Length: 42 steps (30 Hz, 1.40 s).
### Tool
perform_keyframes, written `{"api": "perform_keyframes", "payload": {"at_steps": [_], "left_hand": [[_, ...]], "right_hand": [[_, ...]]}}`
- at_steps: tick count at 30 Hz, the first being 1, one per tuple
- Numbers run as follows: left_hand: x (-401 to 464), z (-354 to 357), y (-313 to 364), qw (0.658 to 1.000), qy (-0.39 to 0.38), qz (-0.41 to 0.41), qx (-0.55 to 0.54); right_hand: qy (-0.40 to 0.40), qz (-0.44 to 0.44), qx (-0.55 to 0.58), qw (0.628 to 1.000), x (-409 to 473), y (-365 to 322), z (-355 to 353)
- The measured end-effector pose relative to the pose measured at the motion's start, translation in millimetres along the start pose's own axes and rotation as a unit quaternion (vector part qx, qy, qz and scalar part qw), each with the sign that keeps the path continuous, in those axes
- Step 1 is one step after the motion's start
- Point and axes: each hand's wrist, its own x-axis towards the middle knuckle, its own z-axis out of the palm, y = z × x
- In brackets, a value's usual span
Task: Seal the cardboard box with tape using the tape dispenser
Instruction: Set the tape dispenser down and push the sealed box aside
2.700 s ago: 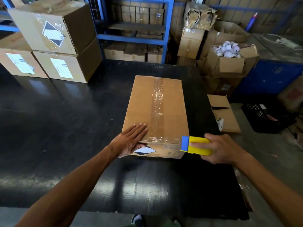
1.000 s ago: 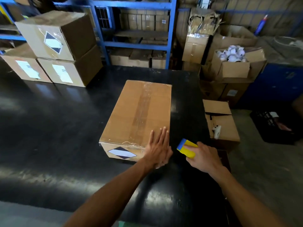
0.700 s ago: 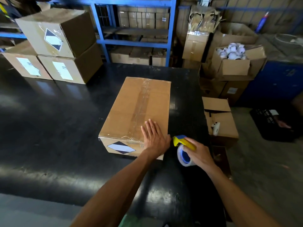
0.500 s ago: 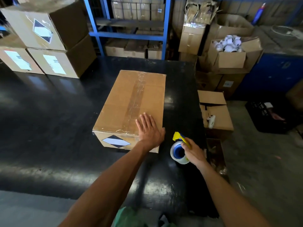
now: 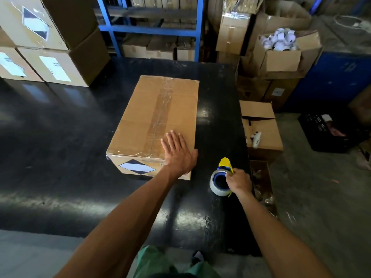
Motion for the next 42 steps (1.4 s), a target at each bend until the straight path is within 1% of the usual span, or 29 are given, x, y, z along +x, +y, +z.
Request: {"api": "perform_keyframes", "payload": {"at_steps": [3, 6, 8, 9, 11, 13, 14, 17, 19, 22, 26, 29, 31, 34, 35, 36, 39, 42], "left_hand": [[-1, -1, 0, 1.000, 0.000, 0.001, -0.002], [-7, -1, 0, 1.000, 0.018, -0.009, 0.001], [-14, 1, 0, 0.998, 0.044, -0.044, -0.003], [-17, 1, 0, 0.996, 0.053, -0.067, -0.015], [-21, 3, -5, 0.993, 0.051, -0.098, -0.042], [-22, 5, -17, 0.994, 0.029, -0.096, -0.040], [-22, 7, -26, 0.995, 0.019, -0.087, -0.033], [-23, 7, -59, 0.998, 0.017, -0.059, -0.020], [-26, 4, -80, 0.999, 0.011, -0.038, -0.006], [-30, -4, -115, 0.999, -0.013, 0.002, 0.034], [-31, -17, -171, 0.993, -0.045, 0.081, 0.077], [-25, -32, -216, 0.982, -0.095, 0.144, 0.077], [-23, -47, -241, 0.975, -0.131, 0.163, 0.069], [-20, -63, -265, 0.974, -0.168, 0.141, 0.059], [-20, -65, -267, 0.975, -0.175, 0.123, 0.054], [-20, -63, -266, 0.978, -0.177, 0.102, 0.045], [-25, -47, -259, 0.987, -0.156, 0.047, -0.012], [-25, -34, -260, 0.991, -0.125, 0.053, -0.020]], "right_hand": [[-0.023, -0.053, 0.013, 0.998, 9, -42, -18], [-0.022, -0.174, -0.007, 0.985, 24, -105, -32], [-0.033, -0.258, -0.039, 0.965, 35, -147, -35], [-0.043, -0.284, -0.052, 0.957, 38, -166, -34], [-0.061, -0.320, -0.109, 0.939, 42, -191, -26], [-0.081, -0.347, -0.195, 0.914, 41, -198, -11], [-0.090, -0.353, -0.220, 0.905, 39, -196, -2], [-0.072, -0.370, -0.234, 0.896, 31, -192, 20], [-0.052, -0.389, -0.264, 0.881, 21, -197, 26], [-0.046, -0.399, -0.288, 0.870, 5, -205, 33], [-0.052, -0.387, -0.268, 0.881, -29, -212, 47], [0.002, -0.384, -0.254, 0.888, -63, -213, 62], [0.037, -0.394, -0.251, 0.883, -84, -212, 72], [0.082, -0.433, -0.219, 0.870, -94, -215, 73], [0.082, -0.429, -0.212, 0.874, -90, -217, 67], [0.076, -0.408, -0.213, 0.885, -81, -218, 60], [0.040, -0.302, -0.256, 0.917, -43, -213, 38], [-0.021, -0.247, -0.266, 0.932, -23, -202, 30]]}}
